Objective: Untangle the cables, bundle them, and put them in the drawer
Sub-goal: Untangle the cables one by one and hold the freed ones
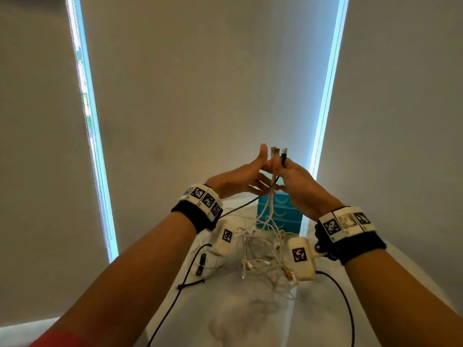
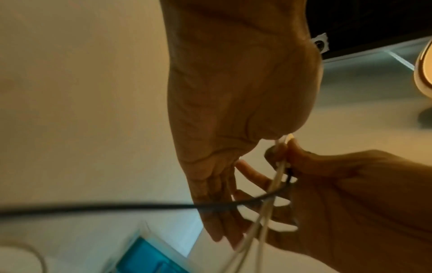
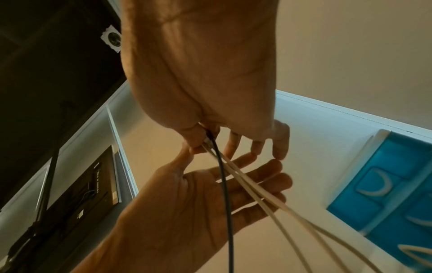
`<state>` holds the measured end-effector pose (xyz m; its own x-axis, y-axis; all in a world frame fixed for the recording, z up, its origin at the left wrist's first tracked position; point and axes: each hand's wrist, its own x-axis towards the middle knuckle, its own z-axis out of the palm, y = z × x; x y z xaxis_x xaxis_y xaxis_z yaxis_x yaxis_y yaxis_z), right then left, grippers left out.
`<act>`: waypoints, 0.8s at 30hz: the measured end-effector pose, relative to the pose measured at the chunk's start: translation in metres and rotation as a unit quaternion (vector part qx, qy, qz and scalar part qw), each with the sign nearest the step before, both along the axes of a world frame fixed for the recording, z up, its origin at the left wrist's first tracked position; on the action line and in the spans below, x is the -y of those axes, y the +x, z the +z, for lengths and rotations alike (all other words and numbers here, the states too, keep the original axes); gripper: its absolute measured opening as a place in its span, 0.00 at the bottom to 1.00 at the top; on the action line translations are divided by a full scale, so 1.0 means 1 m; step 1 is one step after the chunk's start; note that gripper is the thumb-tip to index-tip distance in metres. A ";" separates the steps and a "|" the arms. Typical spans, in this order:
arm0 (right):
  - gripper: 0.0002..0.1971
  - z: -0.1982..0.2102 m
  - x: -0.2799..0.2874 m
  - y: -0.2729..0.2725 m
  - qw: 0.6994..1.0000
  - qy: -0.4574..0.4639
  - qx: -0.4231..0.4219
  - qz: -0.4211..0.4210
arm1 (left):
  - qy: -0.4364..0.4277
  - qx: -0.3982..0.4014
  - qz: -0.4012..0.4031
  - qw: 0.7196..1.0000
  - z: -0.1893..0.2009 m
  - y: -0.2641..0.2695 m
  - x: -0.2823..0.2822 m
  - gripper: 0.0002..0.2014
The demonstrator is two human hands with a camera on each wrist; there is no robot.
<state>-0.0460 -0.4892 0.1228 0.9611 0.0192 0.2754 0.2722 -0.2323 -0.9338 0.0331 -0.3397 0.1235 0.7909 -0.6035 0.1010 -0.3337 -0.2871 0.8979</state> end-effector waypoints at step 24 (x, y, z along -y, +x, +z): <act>0.22 -0.120 -0.005 0.017 0.914 -0.390 0.028 0.108 | -0.318 0.130 0.261 0.902 0.059 -0.012 -0.067 0.30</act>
